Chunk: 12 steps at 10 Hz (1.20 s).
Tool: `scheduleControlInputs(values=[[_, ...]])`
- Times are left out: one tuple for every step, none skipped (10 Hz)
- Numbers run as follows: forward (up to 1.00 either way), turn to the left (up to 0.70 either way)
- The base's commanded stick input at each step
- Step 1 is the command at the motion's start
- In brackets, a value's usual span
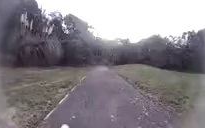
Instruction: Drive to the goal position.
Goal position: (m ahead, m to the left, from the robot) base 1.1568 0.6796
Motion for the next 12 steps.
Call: scheduleControlInputs(values=[[0.50,0.00],[0.50,0.00],[0.50,0.00],[0.50,0.00],[0.50,0.00],[0.50,0.03],[0.50,0.00],[0.50,0.00],[0.50,0.00],[0.50,0.00],[0.50,0.00],[0.50,0.04]])
